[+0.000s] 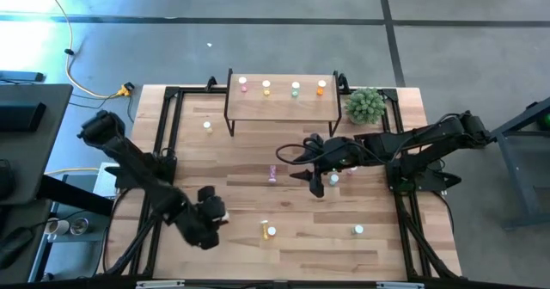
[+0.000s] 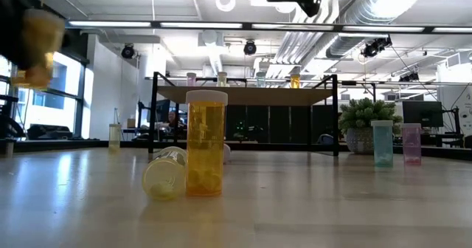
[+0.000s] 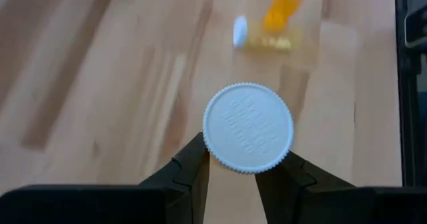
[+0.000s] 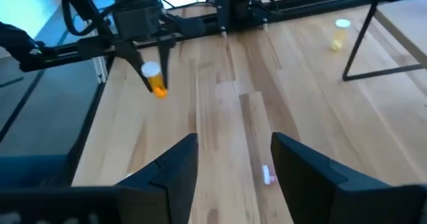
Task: Pick and place medicine bottles onto shelf by color
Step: Put the left orange pill bottle aligned with the other orange pill bottle on the shelf
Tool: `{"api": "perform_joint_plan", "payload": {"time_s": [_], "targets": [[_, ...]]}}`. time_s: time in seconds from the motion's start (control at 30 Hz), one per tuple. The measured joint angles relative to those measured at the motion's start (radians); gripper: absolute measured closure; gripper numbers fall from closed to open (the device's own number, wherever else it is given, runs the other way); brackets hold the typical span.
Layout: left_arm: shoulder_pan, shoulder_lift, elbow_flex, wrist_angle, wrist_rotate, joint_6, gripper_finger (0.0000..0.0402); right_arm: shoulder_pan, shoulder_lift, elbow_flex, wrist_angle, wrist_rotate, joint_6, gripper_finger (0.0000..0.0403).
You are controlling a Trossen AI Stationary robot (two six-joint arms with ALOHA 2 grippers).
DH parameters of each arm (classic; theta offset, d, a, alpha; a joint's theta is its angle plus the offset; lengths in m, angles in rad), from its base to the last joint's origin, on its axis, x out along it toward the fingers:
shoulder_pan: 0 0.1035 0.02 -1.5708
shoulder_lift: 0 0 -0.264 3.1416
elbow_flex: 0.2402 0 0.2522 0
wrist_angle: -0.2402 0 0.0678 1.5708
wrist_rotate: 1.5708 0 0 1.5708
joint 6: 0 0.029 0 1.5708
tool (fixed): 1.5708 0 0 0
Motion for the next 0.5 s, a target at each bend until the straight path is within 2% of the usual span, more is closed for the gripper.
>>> {"api": "perform_joint_plan", "payload": {"time_s": [0.2,0.5], "targets": [[0.143,-0.039,0.0,0.074,0.055,0.228,0.0308,0.011,0.0,0.0,0.048,-0.001,-0.03,0.0192],[0.348,-0.042,0.0,0.149,0.153,0.456,0.0308,0.003,0.087,0.001,0.196,-0.002,-0.179,0.019]]}}
